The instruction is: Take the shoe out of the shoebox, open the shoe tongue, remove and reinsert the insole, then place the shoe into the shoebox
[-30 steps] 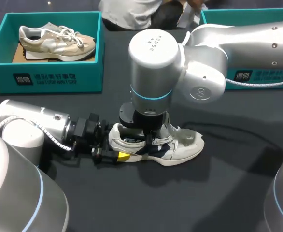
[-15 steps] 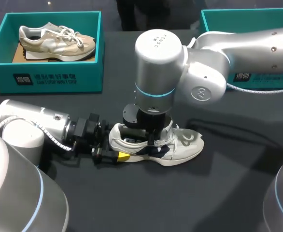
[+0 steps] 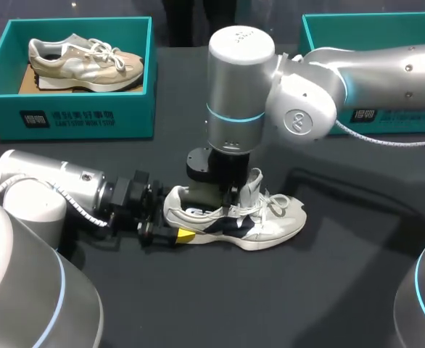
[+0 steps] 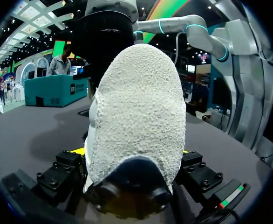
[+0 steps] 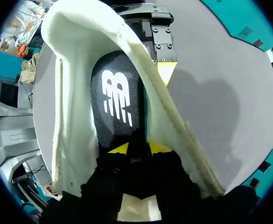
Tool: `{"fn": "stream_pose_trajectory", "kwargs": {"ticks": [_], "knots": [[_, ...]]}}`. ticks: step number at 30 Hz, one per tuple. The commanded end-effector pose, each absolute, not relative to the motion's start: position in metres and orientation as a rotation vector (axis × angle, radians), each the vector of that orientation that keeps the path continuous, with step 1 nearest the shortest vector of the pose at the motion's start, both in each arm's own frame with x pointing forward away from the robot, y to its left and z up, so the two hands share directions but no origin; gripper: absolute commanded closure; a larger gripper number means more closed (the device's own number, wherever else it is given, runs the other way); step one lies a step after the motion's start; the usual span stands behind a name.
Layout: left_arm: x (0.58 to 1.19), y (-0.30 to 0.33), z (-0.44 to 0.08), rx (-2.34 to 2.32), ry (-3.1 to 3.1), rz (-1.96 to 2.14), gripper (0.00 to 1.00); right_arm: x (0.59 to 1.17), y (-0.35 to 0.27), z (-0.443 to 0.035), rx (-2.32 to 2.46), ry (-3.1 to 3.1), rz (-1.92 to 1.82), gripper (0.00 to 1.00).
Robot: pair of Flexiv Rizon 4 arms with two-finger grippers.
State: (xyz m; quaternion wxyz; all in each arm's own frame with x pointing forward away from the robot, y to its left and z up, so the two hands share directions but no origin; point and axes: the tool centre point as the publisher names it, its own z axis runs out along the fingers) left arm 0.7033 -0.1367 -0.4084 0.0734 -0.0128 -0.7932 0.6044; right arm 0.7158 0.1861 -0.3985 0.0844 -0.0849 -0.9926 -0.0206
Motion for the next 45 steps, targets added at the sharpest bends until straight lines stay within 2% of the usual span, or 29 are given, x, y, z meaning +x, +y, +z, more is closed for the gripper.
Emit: {"fn": "stream_pose_trajectory", "kwargs": {"ticks": [1,15,25,45], "knots": [[0.704,-0.137,-0.408,-0.036,-2.385,1.814,1.0,0.691,0.188,-0.434,-0.269,-2.957,-0.069,1.0],[0.704,-0.137,-0.408,-0.036,-2.385,1.814,1.0,0.687,0.192,-0.435,-0.246,-2.962,-0.113,1.0],[0.704,-0.137,-0.408,-0.036,-2.385,1.814,1.0,0.677,0.174,-0.405,-0.182,-3.044,-0.417,1.0],[0.704,-0.137,-0.408,-0.036,-2.385,1.814,1.0,0.691,0.165,-0.355,0.135,-3.123,-0.774,1.0]]}}
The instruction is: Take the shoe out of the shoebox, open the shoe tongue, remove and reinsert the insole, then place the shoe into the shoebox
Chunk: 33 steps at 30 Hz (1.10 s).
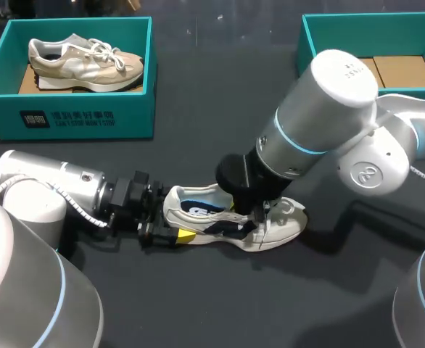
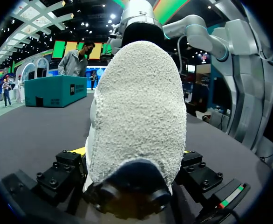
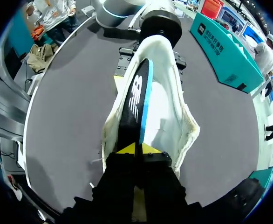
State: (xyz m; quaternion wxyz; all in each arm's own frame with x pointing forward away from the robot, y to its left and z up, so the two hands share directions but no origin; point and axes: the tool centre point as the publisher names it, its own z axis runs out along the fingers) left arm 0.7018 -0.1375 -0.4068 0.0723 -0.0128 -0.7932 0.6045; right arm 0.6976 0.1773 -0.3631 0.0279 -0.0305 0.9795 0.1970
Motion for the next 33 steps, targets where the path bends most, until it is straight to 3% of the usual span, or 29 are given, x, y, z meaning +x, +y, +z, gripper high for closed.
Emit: {"fn": "stream_pose_trajectory", "kwargs": {"ticks": [1,18,33], "knots": [[0.704,-0.137,-0.408,-0.036,-2.385,1.814,1.0,0.691,0.164,-0.353,-0.134,2.965,0.741,1.0],[0.704,-0.137,-0.408,-0.036,-2.385,1.814,1.0,0.704,0.164,-0.325,-0.315,2.821,0.899,1.0],[0.704,-0.137,-0.408,-0.036,-2.385,1.814,1.0,0.711,0.23,-0.295,-0.603,2.901,0.728,1.0]]}}
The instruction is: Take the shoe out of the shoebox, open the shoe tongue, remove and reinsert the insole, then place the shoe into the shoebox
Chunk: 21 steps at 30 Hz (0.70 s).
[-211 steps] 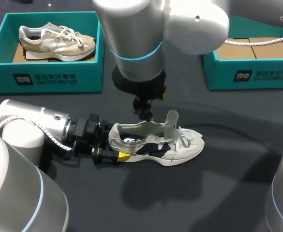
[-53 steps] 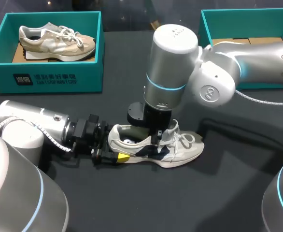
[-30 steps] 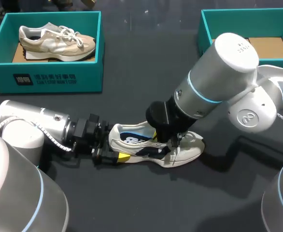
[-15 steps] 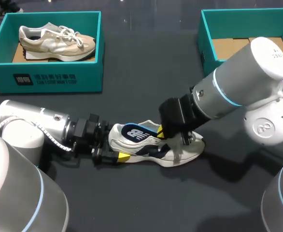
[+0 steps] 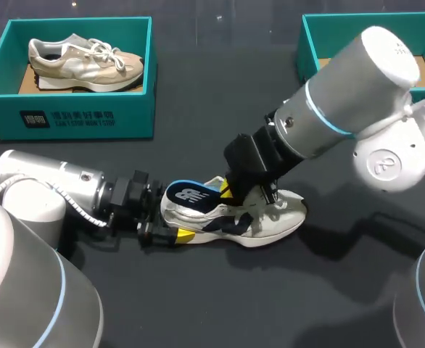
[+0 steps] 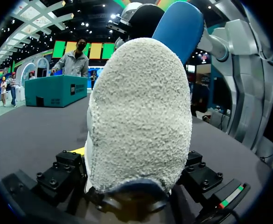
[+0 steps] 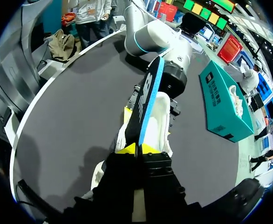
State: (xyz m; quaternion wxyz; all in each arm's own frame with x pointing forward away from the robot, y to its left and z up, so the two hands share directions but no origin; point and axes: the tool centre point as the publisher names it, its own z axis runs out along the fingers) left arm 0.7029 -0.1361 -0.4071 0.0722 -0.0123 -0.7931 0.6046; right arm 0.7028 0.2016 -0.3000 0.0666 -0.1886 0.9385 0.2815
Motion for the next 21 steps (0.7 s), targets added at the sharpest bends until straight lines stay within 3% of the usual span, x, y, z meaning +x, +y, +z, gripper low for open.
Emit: {"fn": "stream_pose_trajectory", "kwargs": {"ticks": [1,16,17,21], "knots": [[0.704,-0.137,-0.408,-0.036,-2.385,1.814,1.0,0.711,0.233,-0.294,-0.613,2.907,0.718,1.0],[0.704,-0.137,-0.408,-0.036,-2.385,1.814,1.0,0.703,0.246,-0.292,-0.563,2.997,0.663,1.0],[0.704,-0.137,-0.408,-0.036,-2.385,1.814,1.0,0.702,0.245,-0.292,-0.547,3.002,0.658,0.98],[0.704,-0.137,-0.408,-0.036,-2.385,1.814,1.0,0.701,0.242,-0.288,-0.516,3.016,0.654,0.66]]}}
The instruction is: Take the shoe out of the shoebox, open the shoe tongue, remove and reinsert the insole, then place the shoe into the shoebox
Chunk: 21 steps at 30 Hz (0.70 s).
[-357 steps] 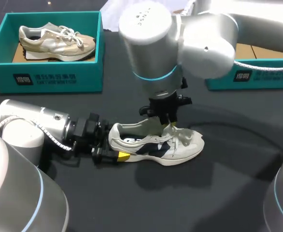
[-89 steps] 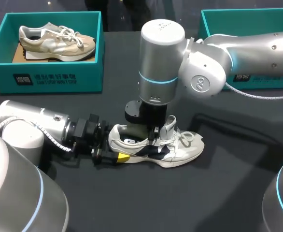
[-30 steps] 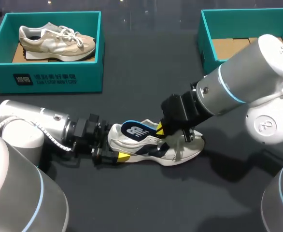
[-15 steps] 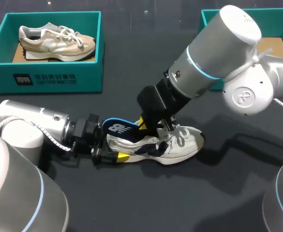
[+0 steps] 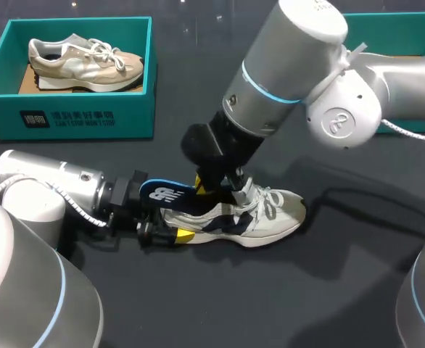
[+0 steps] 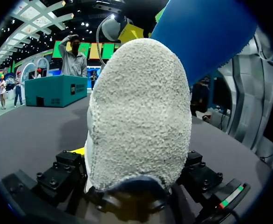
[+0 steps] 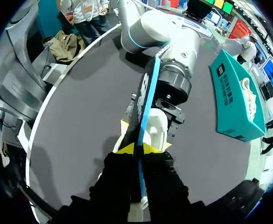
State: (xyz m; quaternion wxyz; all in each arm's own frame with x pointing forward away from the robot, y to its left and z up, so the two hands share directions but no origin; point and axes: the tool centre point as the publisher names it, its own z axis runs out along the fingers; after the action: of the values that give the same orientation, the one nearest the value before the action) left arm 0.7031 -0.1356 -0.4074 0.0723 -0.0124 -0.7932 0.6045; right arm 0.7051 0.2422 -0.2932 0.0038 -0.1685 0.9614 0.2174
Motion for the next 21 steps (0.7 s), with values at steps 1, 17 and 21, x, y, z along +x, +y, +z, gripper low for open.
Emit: {"fn": "stream_pose_trajectory", "kwargs": {"ticks": [1,17,21], "knots": [[0.704,-0.137,-0.408,-0.036,-2.385,1.814,1.0,0.701,0.242,-0.287,-0.511,3.027,0.646,0.58],[0.704,-0.137,-0.408,-0.036,-2.385,1.814,1.0,0.711,0.241,-0.29,-0.282,3.208,0.766,0.56],[0.704,-0.137,-0.408,-0.036,-2.385,1.814,1.0,0.711,0.242,-0.296,-0.241,3.239,0.835,0.54]]}}
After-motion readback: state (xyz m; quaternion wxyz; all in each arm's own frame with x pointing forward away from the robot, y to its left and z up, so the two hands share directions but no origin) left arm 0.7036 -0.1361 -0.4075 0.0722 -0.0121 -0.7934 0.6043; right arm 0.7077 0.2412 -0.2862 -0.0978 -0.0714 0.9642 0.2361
